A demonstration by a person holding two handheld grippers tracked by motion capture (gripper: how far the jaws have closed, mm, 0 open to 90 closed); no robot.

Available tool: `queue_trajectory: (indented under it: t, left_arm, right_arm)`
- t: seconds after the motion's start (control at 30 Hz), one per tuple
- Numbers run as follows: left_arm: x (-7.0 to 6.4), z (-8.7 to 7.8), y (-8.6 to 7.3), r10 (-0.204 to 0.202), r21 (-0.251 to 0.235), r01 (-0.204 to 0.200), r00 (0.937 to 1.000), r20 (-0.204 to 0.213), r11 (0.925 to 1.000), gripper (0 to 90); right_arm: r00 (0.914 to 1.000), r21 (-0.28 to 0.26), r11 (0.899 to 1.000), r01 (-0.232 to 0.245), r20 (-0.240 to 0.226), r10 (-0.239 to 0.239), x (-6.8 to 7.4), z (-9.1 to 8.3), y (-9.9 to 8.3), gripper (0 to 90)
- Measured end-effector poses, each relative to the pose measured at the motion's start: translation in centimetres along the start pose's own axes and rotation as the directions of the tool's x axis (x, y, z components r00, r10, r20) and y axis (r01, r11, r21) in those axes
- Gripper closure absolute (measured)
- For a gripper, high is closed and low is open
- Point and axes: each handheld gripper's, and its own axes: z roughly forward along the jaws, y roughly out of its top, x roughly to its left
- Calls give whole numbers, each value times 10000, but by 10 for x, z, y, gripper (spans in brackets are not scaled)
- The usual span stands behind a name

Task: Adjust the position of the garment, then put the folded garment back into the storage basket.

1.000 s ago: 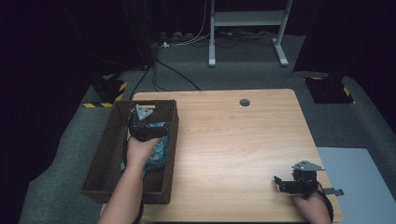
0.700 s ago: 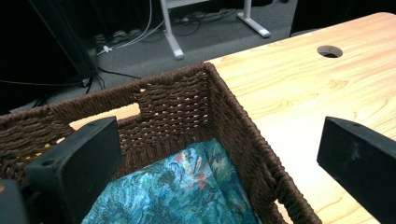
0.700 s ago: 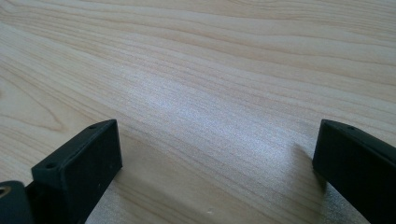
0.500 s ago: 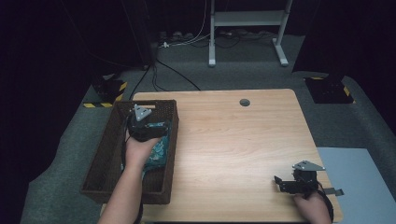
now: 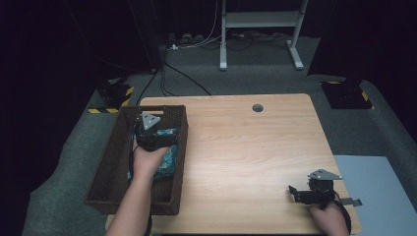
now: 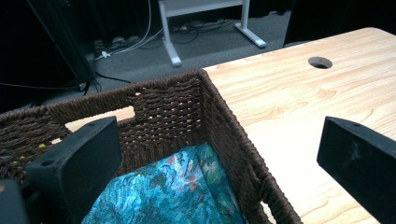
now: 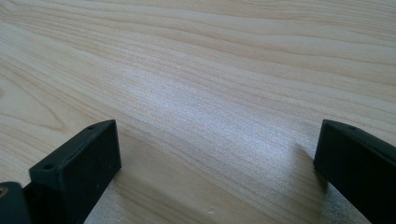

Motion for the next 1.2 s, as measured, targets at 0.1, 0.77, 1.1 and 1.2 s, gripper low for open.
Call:
queue_trajectory:
  t: [0.1, 0.77, 1.1, 1.2]
  left_arm:
    - [-2, 0, -1, -79, -55, 79, 9999, 71, 10000, 1]
    - [-28, 8, 4, -134, -261, 142, 9994, 320, 9996, 1]
    - [-38, 8, 7, -161, -436, 179, 9990, 428, 9989, 1]
    - [-41, 7, 8, -73, -460, 95, 9988, 480, 9989, 1]
  right_arm:
    - [10000, 0, 10000, 9, -8, -9, 0, 0, 0, 3]
    - [10000, 29, 10000, 58, 34, -58, 1, 0, 0, 3]
    - [9999, 55, 9999, 126, 78, -127, 1, 1, 0, 3]
    - [9999, 48, 9999, 110, 58, -110, 1, 0, 0, 3]
